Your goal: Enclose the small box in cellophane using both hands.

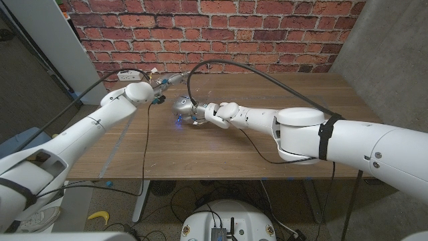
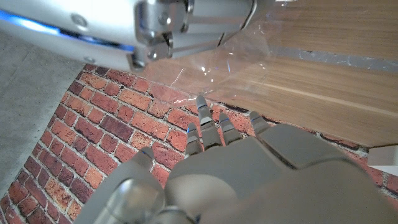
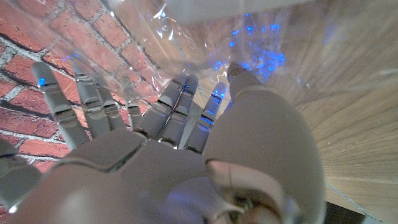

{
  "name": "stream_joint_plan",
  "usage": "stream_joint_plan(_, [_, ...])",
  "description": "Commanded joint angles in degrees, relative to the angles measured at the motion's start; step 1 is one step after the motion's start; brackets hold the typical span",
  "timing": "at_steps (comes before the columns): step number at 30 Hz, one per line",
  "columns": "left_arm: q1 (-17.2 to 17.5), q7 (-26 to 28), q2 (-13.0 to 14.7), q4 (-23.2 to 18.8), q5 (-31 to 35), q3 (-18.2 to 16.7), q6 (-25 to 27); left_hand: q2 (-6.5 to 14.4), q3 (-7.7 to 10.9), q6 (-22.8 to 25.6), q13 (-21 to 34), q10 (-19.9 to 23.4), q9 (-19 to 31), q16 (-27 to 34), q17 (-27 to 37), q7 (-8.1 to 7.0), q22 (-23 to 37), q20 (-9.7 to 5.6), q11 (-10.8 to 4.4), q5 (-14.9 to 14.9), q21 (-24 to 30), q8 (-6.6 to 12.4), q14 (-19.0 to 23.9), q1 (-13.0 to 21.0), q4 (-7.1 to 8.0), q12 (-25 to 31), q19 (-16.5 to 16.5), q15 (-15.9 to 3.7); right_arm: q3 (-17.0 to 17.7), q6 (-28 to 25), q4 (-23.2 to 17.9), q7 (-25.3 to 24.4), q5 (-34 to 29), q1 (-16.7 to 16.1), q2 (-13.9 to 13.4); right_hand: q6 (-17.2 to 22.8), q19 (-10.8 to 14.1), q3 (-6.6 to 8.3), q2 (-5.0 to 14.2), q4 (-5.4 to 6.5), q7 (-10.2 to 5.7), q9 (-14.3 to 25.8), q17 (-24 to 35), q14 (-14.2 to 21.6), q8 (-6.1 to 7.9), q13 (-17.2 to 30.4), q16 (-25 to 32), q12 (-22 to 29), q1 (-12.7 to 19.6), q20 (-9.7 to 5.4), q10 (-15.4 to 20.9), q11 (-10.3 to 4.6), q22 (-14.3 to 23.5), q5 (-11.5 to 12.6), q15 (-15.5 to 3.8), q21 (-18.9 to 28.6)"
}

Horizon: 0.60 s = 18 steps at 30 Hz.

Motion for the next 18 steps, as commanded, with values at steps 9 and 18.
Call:
stream_joint_plan(9, [-2.97,-4.0,-1.59,5.77,-1.33,3.82,1.47,-0.34,-4.91,-11.26,0.11,-6.84,-0.07,-0.06,0.15,-2.29,0.14,0.12,4.22,2.34,-0.37,0.37,-3.17,-0.29,-0.29,-1.89,-7.96,0.96,0.6,1.79,4.4,-1.97,0.65,0.95,1.3,-17.95,-0.53,-3.72,-2.96,2.98,-1.13,-0.1,-1.78,-1.97,-1.19,0.31,-5.11,-0.74,-8.05,1.56,-8.55,1.84,-0.14,2.72,-9.45,-0.36])
stream_joint_plan(18, [-2.91,-3.69,-1.68,5.85,-1.41,4.3,1.84,-1.81,-7.02,-13.38,0.15,-8.6,-0.09,0.07,0.1,-2.59,0.09,0.49,4.79,2.82,-0.18,0.49,-3.6,-0.04,-0.7,-1.85,-7.62,1.28,2.3,7.77,3.63,-4.73,1.59,1.73,-1.19,-26.69,-3.12,-11.68,-8.75,9.55,0.63,0.06,-0.83,-5.99,-1.02,0.4,-6.84,-0.67,-24.03,3.84,-13.85,4.46,-0.07,5.34,-8.36,-2.28])
